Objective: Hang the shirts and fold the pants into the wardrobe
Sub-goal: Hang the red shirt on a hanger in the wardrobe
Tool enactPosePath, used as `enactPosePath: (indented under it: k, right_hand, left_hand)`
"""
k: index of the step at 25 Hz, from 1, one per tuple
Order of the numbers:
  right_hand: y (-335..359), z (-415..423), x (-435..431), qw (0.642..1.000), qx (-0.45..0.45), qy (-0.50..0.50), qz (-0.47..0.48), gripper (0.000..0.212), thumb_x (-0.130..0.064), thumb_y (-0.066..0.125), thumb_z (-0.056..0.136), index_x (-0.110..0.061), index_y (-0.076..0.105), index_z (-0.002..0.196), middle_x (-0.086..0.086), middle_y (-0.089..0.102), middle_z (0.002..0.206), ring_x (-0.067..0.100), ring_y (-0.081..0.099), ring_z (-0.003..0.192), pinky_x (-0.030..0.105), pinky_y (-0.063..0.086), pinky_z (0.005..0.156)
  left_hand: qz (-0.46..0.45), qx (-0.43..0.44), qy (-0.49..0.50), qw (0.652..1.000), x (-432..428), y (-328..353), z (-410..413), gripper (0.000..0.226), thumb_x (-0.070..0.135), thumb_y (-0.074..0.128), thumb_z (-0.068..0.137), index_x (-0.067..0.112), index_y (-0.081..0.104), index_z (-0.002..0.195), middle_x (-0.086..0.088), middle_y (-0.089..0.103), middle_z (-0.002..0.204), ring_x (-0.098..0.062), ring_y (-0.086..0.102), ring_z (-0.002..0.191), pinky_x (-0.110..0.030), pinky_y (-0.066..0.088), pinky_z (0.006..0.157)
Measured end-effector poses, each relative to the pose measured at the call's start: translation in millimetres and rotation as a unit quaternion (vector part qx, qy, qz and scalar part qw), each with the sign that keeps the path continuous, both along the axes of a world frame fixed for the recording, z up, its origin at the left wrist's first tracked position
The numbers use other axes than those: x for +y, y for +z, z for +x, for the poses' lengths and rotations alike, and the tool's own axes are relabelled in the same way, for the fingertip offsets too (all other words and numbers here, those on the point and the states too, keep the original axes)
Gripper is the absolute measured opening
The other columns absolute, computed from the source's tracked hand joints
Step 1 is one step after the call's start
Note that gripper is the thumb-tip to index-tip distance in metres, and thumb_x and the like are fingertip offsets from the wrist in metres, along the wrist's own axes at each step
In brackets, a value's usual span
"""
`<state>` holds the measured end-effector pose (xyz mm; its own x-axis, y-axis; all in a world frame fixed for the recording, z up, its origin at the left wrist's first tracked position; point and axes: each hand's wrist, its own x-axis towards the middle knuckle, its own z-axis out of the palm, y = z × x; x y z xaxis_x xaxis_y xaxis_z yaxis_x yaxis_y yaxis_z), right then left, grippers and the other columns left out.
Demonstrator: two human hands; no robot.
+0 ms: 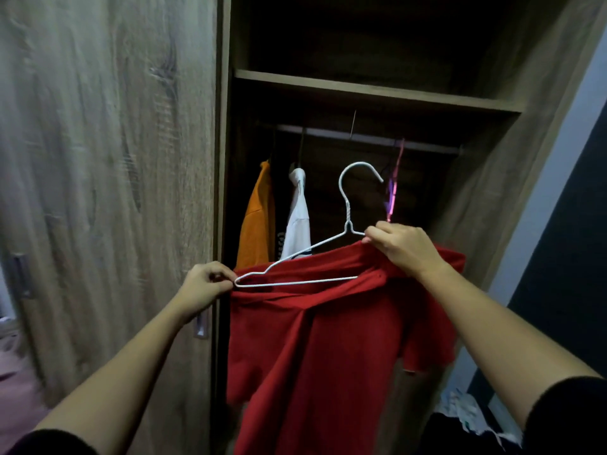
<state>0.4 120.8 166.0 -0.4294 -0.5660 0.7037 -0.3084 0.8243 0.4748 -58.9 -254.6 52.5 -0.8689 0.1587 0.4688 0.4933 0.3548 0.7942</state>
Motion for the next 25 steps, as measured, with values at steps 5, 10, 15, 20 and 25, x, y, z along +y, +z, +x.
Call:
enactPosePath:
  k: [5, 10, 15, 20, 25]
  right_hand:
    - [-16, 0, -9, 0.998, -0.005, -0.050, -0.035, 0.024, -0.043, 0.038, 0.089, -0.021, 0.044, 0.085, 0.000, 0.057, 0.068, 0.022, 0.062, 0.051, 0.025, 0.035, 0.032]
    - [-5, -3, -47, 0.950, -0.127, -0.101, -0.266, 0.034, -0.044, 0.039, 0.096, -0.015, 0.055, 0.090, 0.003, 0.065, 0.092, 0.034, 0.063, 0.084, 0.037, 0.043, 0.061]
    - [10, 3, -47, 0.949, -0.115, -0.044, -0.291, 0.039, -0.050, 0.035, 0.095, -0.019, 0.057, 0.087, 0.001, 0.066, 0.088, 0.031, 0.063, 0.085, 0.034, 0.038, 0.062]
    - [16, 4, -39, 0.953, -0.095, 0.018, -0.287, 0.047, -0.055, 0.025, 0.090, -0.022, 0.058, 0.085, -0.004, 0.065, 0.081, 0.024, 0.064, 0.077, 0.038, 0.049, 0.062]
    - [20, 5, -56, 0.960, -0.115, 0.055, -0.249, 0.046, -0.057, 0.025, 0.090, -0.024, 0.057, 0.090, -0.006, 0.063, 0.084, 0.026, 0.065, 0.081, 0.039, 0.049, 0.062]
  left_hand:
    - [-0.014, 0.067, 0.123, 0.990, 8, 34, 7, 0.025, 0.009, 0.062, 0.069, 0.032, 0.066, 0.058, -0.010, 0.064, 0.072, -0.022, 0.059, 0.064, -0.039, 0.052, 0.067]
    - [-0.081, 0.337, 0.204, 0.916, 81, 71, 44, 0.007, 0.013, 0.054, 0.074, 0.006, 0.056, 0.073, -0.010, 0.044, 0.078, -0.021, 0.044, 0.067, -0.032, 0.036, 0.055]
    - [-0.238, 0.484, 0.177, 0.823, 94, 61, 47, 0.025, 0.034, 0.053, 0.084, 0.012, 0.058, 0.095, -0.006, 0.055, 0.086, -0.024, 0.052, 0.071, -0.037, 0.047, 0.054]
    - [-0.292, 0.326, 0.223, 0.871, 57, 99, 32, 0.063, 0.061, 0.029, 0.089, 0.009, 0.059, 0.110, -0.013, 0.065, 0.099, -0.035, 0.061, 0.089, -0.041, 0.046, 0.069]
    - [-0.291, 0.331, 0.141, 0.887, 66, 110, 31, 0.058, 0.059, 0.023, 0.084, 0.013, 0.057, 0.098, -0.008, 0.067, 0.095, -0.031, 0.066, 0.088, -0.035, 0.045, 0.061]
